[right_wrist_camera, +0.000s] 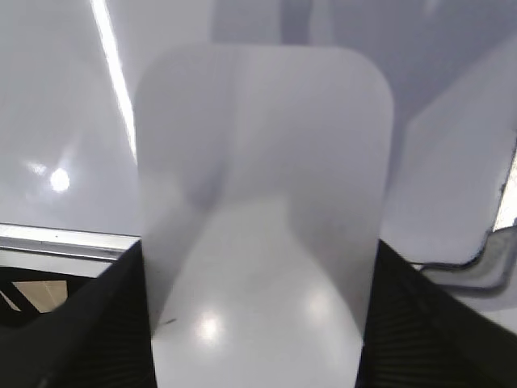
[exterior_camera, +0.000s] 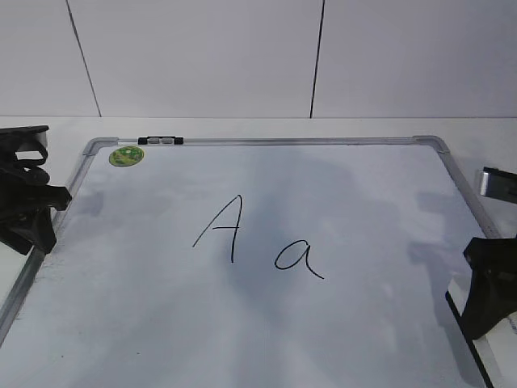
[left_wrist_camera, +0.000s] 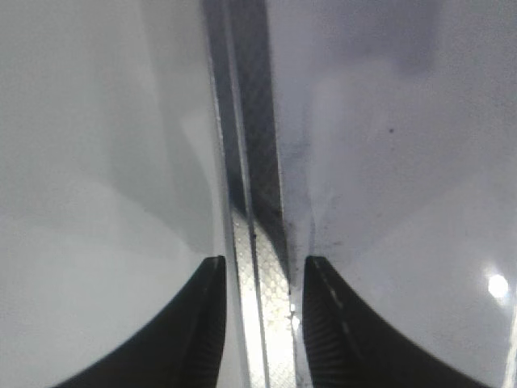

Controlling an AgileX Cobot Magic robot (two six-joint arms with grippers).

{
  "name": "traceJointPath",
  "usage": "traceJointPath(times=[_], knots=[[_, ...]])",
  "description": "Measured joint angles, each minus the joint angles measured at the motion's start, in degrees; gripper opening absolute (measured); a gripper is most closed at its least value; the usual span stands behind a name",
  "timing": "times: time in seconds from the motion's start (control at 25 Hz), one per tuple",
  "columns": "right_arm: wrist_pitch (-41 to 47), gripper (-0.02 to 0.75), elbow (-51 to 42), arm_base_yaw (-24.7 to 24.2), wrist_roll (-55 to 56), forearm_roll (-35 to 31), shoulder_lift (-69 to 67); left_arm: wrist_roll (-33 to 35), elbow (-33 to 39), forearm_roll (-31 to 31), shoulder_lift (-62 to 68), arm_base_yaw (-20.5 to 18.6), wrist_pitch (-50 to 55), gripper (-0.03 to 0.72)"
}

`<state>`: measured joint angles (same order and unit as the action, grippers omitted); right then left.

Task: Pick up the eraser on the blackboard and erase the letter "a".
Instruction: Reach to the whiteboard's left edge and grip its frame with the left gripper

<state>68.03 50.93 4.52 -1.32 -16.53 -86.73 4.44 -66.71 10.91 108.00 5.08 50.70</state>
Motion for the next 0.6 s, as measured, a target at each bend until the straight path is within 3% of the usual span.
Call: traceJointPath(times=[0.6], knots=[[0.0, 0.564, 0.0, 0.0, -0.26, 0.0, 0.0, -0.09, 0.0, -0.56, 0.2, -1.5, -0.88, 0.246]])
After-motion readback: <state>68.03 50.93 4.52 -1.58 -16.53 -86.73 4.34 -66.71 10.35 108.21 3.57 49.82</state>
